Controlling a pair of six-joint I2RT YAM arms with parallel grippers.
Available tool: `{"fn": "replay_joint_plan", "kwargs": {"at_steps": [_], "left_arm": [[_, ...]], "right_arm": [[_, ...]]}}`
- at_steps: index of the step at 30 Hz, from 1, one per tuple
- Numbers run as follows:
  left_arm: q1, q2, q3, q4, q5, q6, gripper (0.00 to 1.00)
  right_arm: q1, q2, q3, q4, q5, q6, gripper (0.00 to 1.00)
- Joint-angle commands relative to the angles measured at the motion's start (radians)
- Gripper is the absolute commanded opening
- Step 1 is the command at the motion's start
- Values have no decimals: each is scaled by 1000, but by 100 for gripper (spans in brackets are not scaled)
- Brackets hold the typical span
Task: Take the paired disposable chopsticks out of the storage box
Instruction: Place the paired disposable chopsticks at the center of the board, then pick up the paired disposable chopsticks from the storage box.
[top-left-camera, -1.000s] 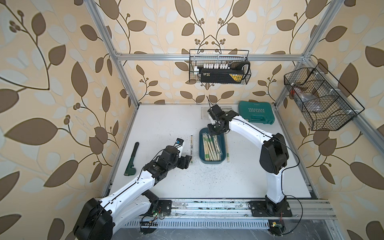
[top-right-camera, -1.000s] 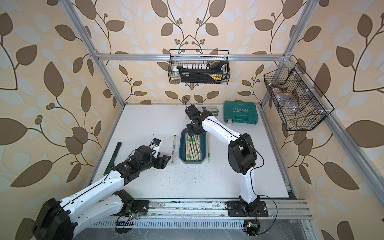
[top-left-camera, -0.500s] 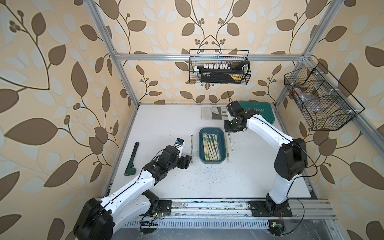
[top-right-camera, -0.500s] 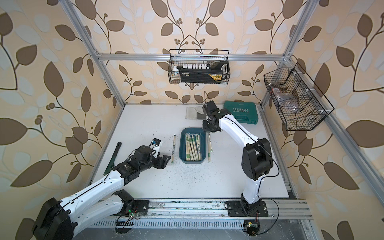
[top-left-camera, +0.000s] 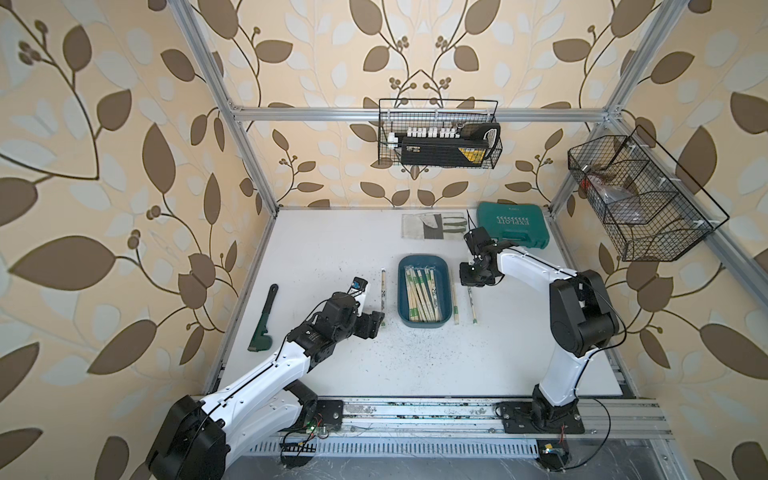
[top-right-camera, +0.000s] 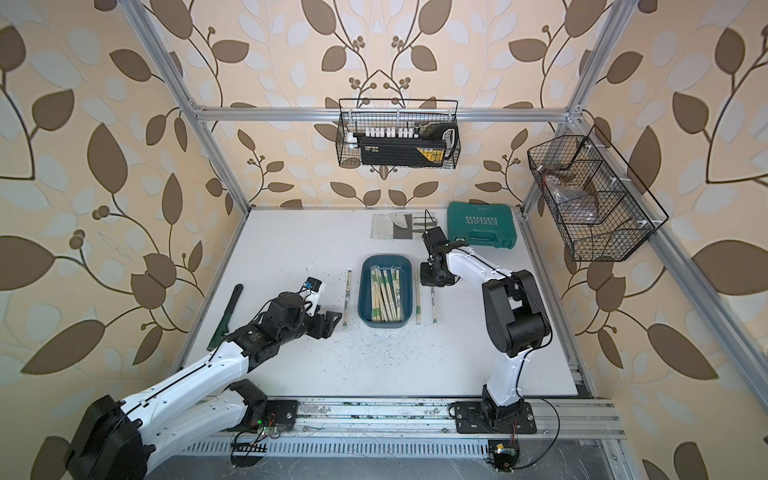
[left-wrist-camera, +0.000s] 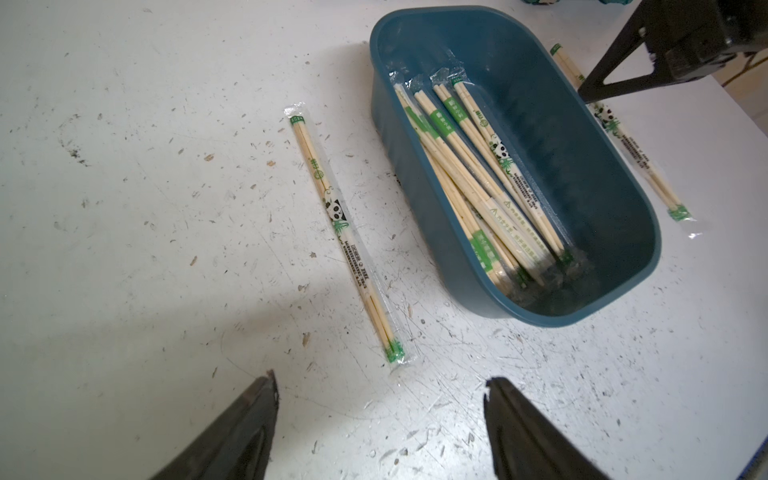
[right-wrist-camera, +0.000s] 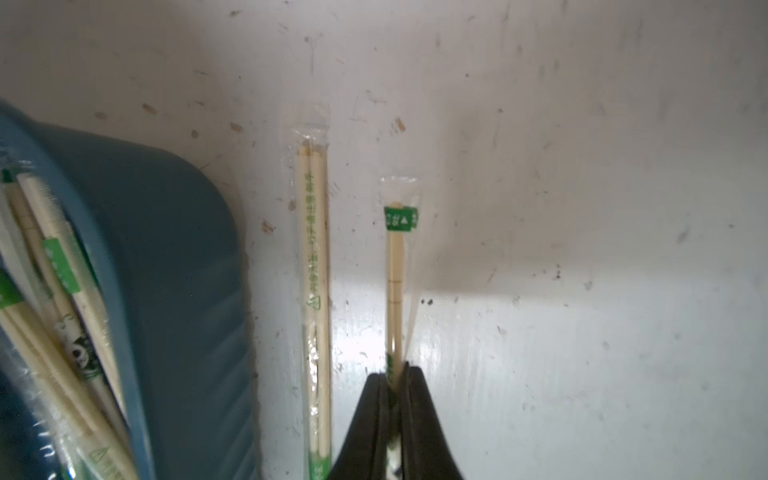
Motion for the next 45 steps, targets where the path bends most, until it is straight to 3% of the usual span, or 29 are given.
{"fn": "replay_joint_plan", "kwargs": {"at_steps": [1,11,20,27,37,39,43,45], "left_arm": [[-6,-3,-5,32,13,20,81],[-6,20,4,35,14,21,82],[-6,25,5,35,13,22,82],[-6,15,21,9,3,17,82],[-22,68,350,-243,-74,-96,77],[-55,93,387,-263,-95,-106,76],[-170,224,526,-386,-252,-165,75],[-207,265,526,-355,-262,-143,75]], "right_arm": [[8,49,-25,86,-17,23,9],[17,89,-26,122,6,25,11],[18,93,-35,127,4,33,21],[16,55,-21,90,8,32,23],[13,-98,-20,-14,-62,19,35],[24,-131,-44,-20,-55,15,36],[82,-264,-119,-3,21,26,38],[142,-301,-116,-11,37,30,40]]}}
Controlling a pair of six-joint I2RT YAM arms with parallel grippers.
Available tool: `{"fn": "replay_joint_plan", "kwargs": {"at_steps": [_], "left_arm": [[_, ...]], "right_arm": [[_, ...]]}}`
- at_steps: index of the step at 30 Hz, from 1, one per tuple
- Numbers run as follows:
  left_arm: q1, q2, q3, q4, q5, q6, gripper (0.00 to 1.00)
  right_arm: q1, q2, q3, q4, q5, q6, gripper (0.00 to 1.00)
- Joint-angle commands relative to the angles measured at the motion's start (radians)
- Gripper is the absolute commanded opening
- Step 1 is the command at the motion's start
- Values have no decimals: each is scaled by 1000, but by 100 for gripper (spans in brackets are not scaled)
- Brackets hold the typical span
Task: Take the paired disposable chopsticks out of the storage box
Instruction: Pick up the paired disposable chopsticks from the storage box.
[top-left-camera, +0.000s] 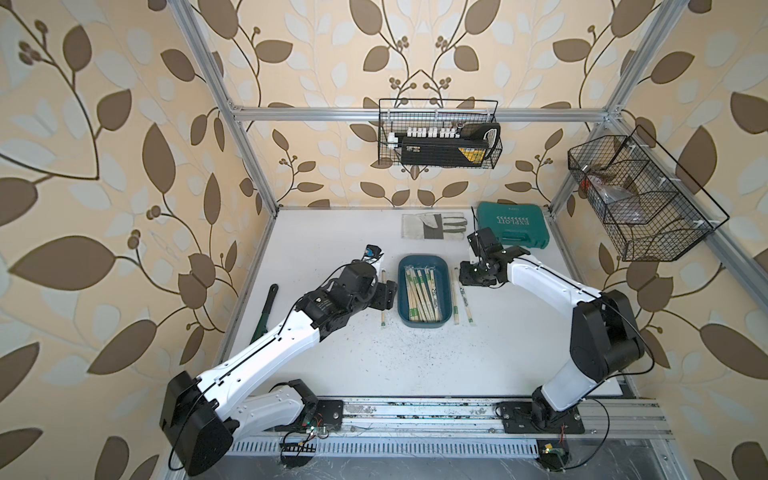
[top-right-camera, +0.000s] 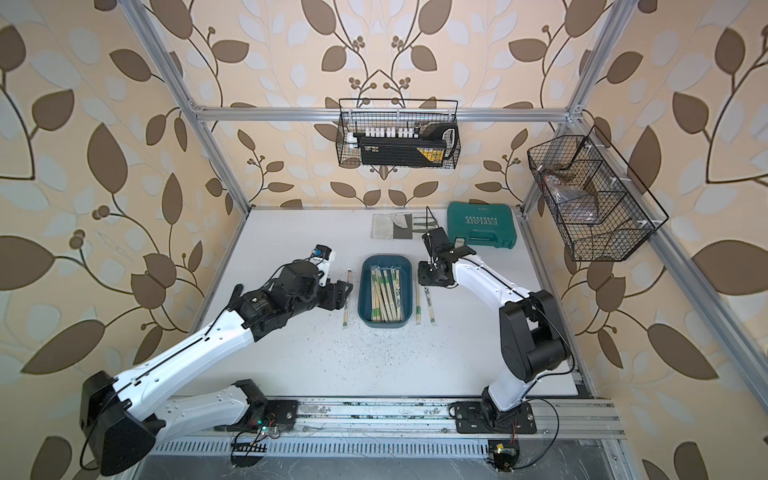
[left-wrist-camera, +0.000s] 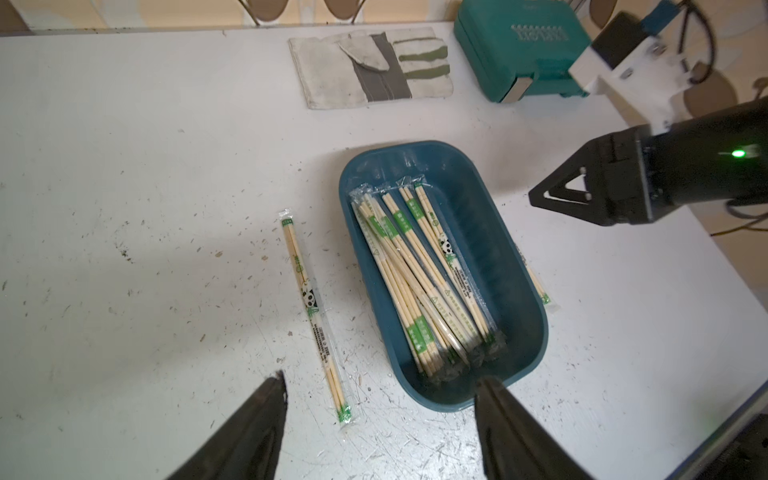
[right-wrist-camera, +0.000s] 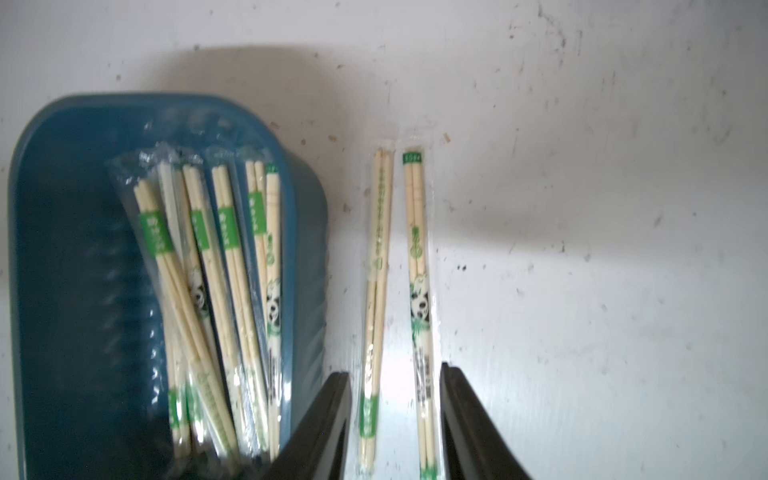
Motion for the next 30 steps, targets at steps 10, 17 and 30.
{"fn": "replay_joint_plan", "kwargs": {"at_steps": [10,17,30], "left_arm": [[-43,-250,-265,76,-55,47,80],[-43,-446,-421,43,-101,42,86],[-43,-376,-470,137,-86,68,89]], "right_arm": [[244,110,166,-52,0,18,40],[270,318,322,-41,-46,-16,41],[278,492,421,-60,-46,-26,34]]}}
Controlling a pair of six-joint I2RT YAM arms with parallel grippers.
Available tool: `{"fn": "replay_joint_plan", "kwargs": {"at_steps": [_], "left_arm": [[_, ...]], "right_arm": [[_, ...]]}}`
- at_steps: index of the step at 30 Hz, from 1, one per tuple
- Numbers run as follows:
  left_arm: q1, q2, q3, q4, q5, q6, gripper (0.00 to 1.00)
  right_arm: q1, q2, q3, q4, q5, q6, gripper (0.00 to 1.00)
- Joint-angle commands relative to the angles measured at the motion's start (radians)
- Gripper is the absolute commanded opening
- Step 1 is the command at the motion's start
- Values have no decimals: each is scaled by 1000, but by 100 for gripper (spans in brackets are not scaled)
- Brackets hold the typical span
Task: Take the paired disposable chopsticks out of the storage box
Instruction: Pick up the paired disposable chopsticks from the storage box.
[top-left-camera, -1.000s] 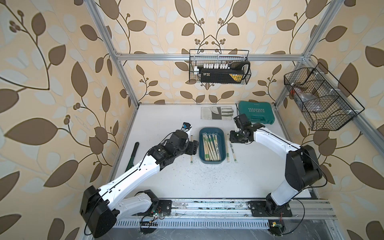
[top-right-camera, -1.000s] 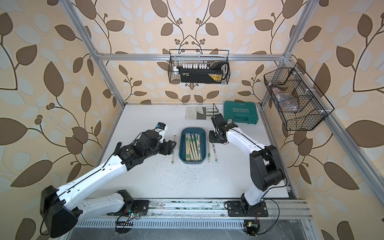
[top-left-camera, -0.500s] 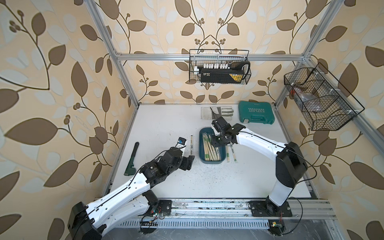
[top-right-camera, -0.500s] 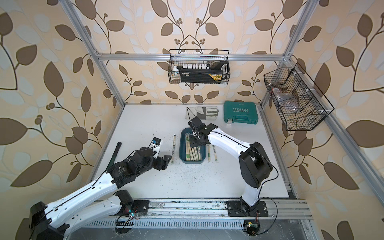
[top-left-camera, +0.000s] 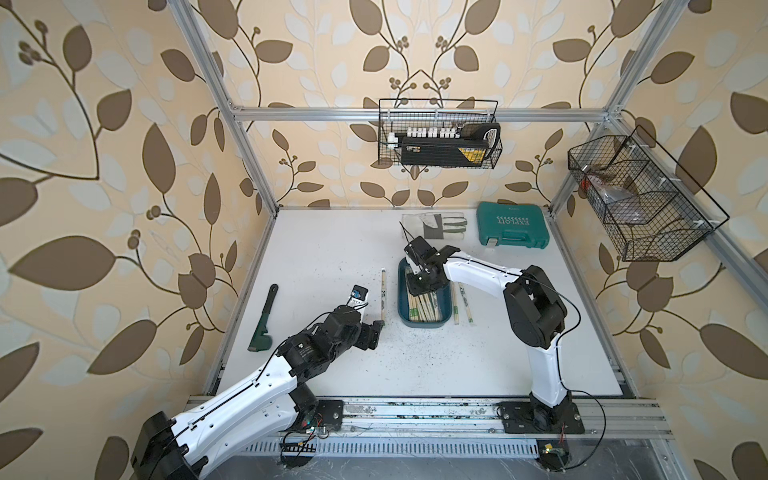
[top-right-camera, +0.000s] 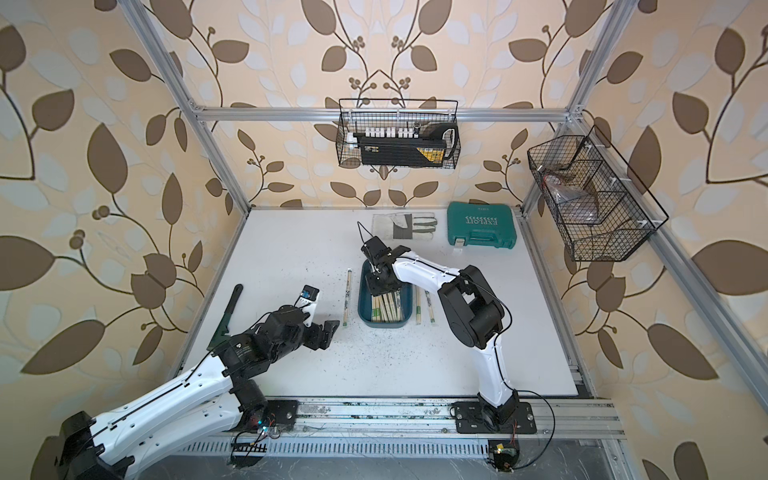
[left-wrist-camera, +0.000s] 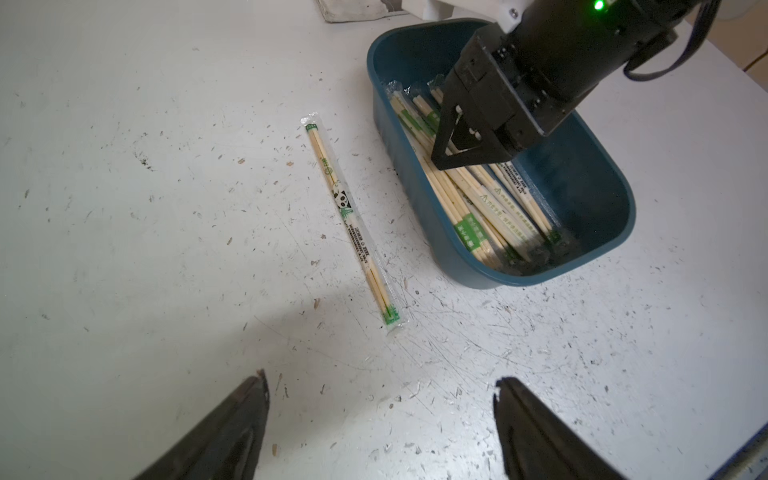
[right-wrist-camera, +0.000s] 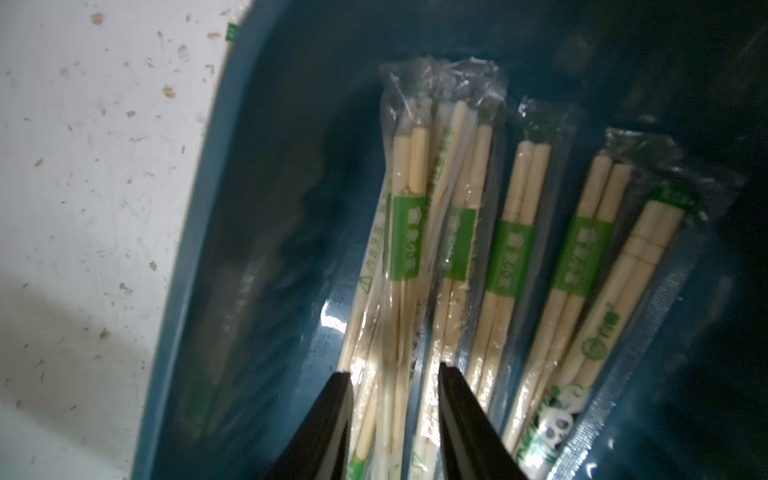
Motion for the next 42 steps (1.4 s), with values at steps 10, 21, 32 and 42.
{"fn": "replay_joint_plan", "kwargs": {"at_steps": [10,21,32,42], "left_arm": [[0,-18,-51,89,-13,25,90],[0,-11,-53,94,-10,25,92],[0,-20,-19,63,-1,20,92],[0,28,46,75,36,27,91]], "right_arm": [[4,67,64,-29,12,-11,17],[-3,-5,88,-94,22,39,11],[-30,-107,107,-148,7,54,10],[-125,-249,62,-180,16,44,10]]}}
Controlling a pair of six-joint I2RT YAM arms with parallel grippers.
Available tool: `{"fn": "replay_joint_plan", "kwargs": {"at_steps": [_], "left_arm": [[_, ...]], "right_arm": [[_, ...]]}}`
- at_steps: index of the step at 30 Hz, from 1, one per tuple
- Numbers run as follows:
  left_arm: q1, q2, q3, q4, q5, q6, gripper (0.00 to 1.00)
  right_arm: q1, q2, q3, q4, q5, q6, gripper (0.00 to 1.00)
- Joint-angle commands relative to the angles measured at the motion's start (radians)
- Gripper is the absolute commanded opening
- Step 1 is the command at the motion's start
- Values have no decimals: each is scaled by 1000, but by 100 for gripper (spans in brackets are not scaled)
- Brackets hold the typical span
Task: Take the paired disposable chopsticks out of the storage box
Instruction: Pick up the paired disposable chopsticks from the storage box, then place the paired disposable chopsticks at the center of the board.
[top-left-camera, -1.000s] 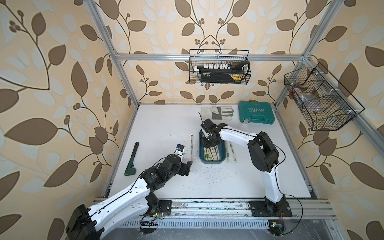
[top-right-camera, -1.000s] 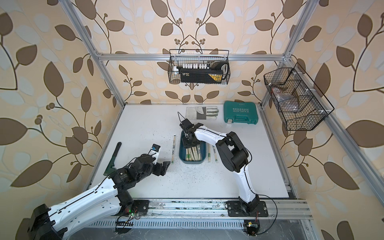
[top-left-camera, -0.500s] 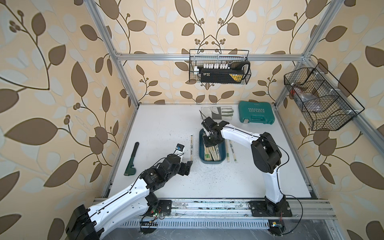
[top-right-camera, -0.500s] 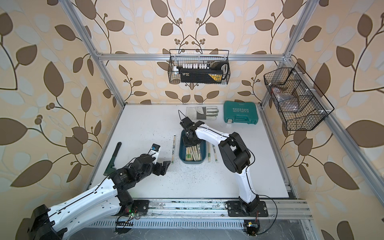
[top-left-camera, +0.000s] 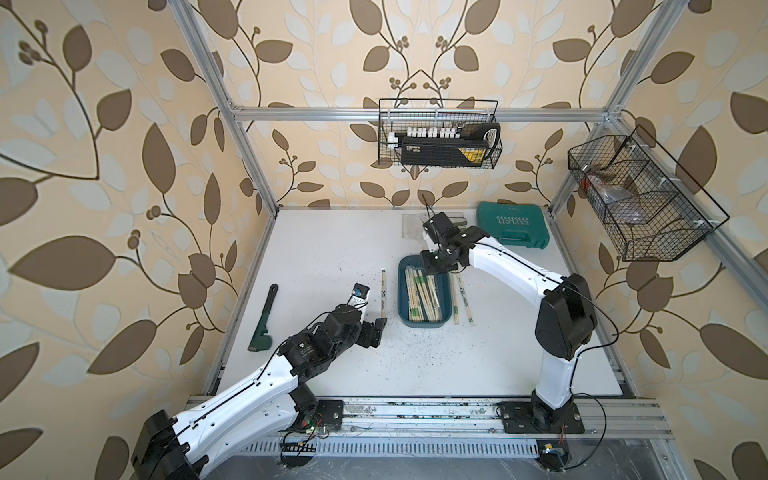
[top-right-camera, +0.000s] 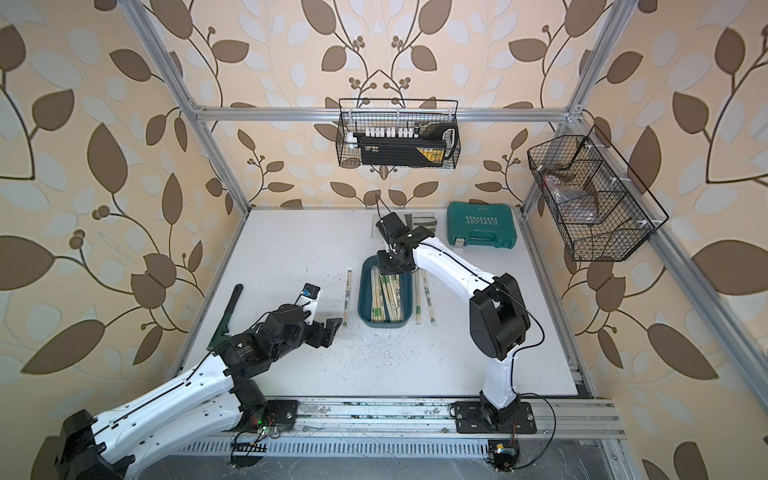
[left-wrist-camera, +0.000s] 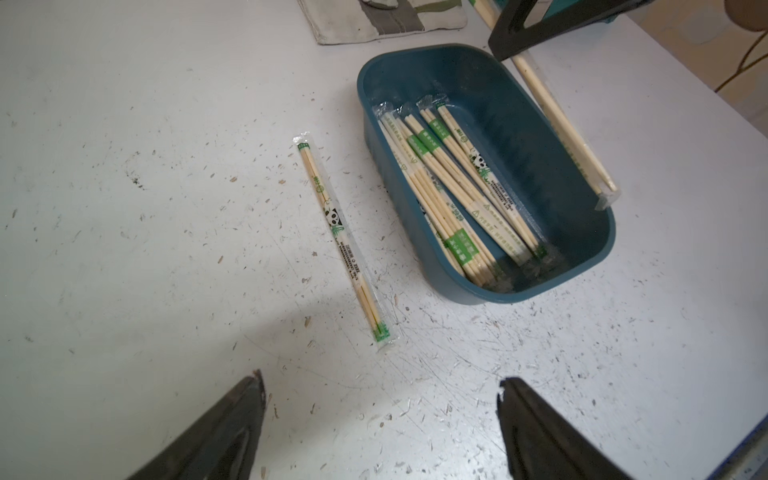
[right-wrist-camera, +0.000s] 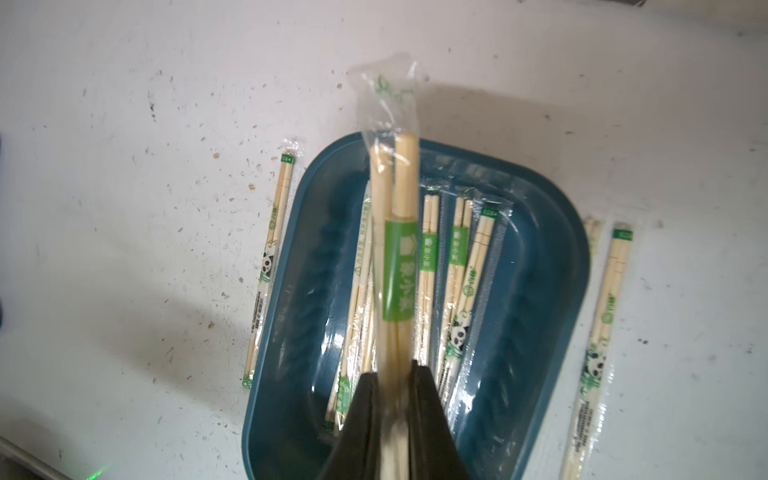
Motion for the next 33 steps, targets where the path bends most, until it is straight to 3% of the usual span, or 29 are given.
{"fn": "replay_joint_plan", "kwargs": {"at_steps": [1,8,17,33], "left_arm": [[0,30,30,38,30,27,91],[0,73,-2,60,40,71,91],[0,18,-81,116,50,73,92],[1,53,-77,130,47,74,92]], "right_arm": [[-36,-54,-23,-40,12,-2,10],[-149,-130,-125,-37,16,-32,10],[-259,-167,-293,12,54,-88,10],[-308,-19,-372,150,56,-106,11]]}}
